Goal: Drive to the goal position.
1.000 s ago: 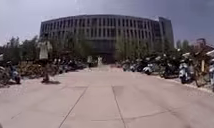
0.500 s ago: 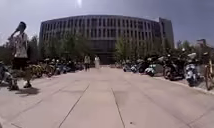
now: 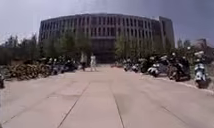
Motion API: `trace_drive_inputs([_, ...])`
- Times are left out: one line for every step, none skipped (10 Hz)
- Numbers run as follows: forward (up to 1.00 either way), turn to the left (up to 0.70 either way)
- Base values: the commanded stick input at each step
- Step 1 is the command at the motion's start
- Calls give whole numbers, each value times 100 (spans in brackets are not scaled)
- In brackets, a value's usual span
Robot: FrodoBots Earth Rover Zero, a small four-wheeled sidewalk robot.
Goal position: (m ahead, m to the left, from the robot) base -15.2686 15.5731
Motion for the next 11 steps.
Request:
trace_drive_inputs([0,0])
trace_drive_inputs([0,0])
trace_drive_inputs([0,0])
trace_drive_inputs([0,0])
trace_drive_inputs([0,0])
trace_drive_inputs([0,56])
trace_drive_inputs([0,70])
trace_drive_inputs([0,70])
trace_drive_inputs([0,70])
trace_drive_inputs([0,70])
trace_drive_inputs([0,70])
